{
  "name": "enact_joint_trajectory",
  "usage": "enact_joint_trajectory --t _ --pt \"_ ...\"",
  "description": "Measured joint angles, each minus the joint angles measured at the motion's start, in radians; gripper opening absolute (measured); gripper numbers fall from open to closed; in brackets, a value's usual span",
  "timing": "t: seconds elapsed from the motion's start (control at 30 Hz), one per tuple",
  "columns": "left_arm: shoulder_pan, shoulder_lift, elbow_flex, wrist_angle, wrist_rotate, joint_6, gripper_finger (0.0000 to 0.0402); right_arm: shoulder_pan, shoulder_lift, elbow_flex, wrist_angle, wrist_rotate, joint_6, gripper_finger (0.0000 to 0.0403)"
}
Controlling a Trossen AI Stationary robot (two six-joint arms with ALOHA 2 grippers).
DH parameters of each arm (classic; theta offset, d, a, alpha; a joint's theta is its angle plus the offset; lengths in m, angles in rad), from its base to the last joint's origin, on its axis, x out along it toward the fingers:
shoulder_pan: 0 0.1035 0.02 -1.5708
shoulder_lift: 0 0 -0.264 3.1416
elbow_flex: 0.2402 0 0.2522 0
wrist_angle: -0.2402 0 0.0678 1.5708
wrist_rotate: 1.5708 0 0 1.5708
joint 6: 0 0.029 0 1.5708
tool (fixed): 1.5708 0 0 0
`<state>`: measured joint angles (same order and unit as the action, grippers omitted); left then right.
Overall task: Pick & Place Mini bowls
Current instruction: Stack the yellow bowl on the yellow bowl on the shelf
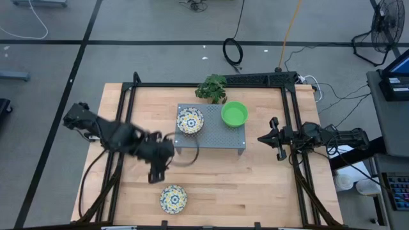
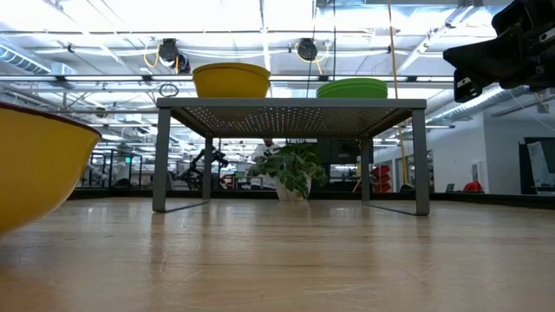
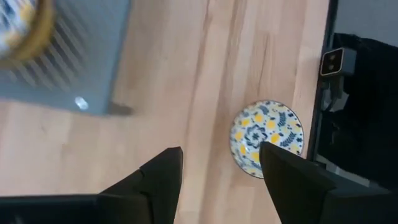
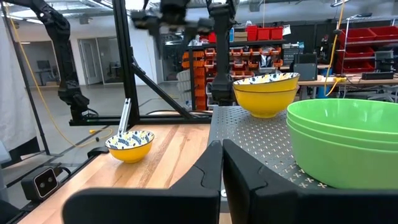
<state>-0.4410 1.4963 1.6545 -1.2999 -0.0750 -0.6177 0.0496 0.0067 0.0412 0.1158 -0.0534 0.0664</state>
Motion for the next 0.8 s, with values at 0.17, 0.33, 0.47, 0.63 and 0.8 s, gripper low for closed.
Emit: enact_joint_trajectory --t 0.17,0.33,0.47,0.63,0.8 --pt "-0.162 -0.001 -0.144 0.125 -0.102 -0.192 0.0208 0.0 0.0 0.0 0.0 0.0 0.0 0.0" --pt "-0.234 -0.003 -0.3 0.246 -0.136 -0.312 0.0199 0.0 0.0 0.0 0.0 0.0 0.0 0.0" --pt "-0.246 -0.002 -0.419 0.335 -0.136 -0.369 0.0193 0.0 0.0 0.0 0.0 0.0 0.0 0.0" --pt "-0.247 -0.002 -0.556 0.457 -0.136 -0.389 0.0198 0.0 0.0 0.0 0.0 0.0 0.0 0.0" --pt "-0.246 -0.002 -0.659 0.602 -0.135 -0.387 0.0204 0.0 0.0 0.0 0.0 0.0 0.0 0.0"
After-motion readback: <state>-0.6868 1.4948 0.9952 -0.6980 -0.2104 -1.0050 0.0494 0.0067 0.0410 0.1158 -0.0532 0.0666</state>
